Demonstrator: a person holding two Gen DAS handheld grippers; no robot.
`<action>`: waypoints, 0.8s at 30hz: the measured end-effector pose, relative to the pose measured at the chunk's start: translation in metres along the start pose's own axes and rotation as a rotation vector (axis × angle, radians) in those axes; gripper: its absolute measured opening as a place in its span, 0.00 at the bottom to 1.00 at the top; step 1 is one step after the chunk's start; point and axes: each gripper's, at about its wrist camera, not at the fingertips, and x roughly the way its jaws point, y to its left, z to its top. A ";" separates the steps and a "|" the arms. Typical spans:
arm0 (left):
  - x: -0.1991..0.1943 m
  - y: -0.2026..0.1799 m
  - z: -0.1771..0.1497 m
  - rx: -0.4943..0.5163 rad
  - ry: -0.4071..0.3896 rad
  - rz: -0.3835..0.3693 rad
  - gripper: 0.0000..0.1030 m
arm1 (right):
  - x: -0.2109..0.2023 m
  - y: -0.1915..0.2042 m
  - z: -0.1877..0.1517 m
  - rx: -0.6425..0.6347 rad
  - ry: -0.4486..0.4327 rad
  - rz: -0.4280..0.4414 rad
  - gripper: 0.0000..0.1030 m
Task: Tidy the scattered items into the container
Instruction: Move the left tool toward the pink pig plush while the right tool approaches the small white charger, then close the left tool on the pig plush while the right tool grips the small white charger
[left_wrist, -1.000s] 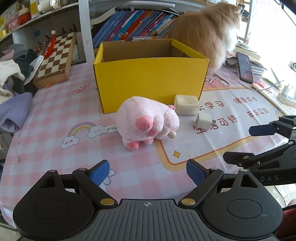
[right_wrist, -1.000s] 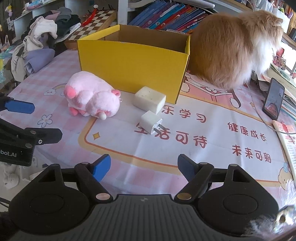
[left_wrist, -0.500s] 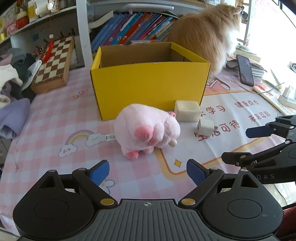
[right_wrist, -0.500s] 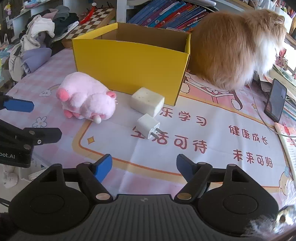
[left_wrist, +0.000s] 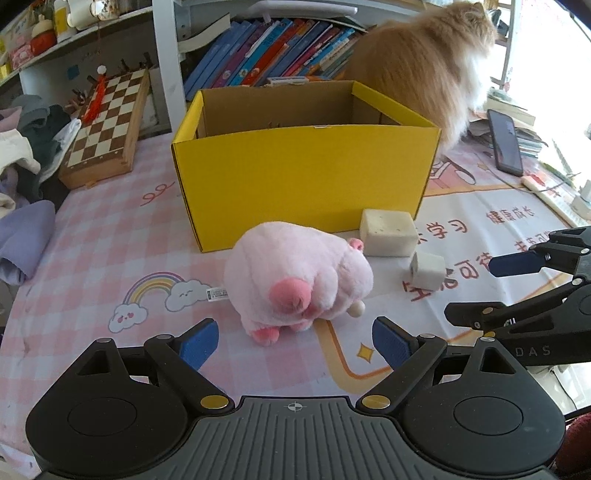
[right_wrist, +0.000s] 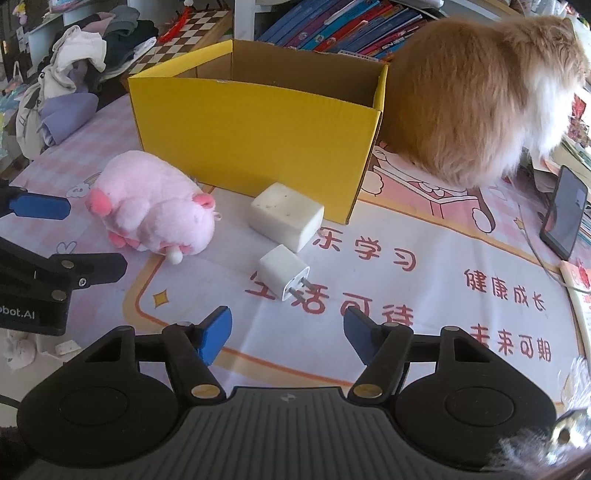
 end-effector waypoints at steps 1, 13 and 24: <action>0.002 0.000 0.002 0.000 0.002 0.004 0.90 | 0.002 -0.001 0.001 -0.003 0.003 0.003 0.63; 0.025 0.001 0.017 -0.015 0.016 0.028 0.90 | 0.027 -0.008 0.013 -0.049 0.025 0.051 0.54; 0.038 0.000 0.023 -0.031 0.013 0.018 0.90 | 0.041 -0.016 0.019 -0.062 0.033 0.084 0.51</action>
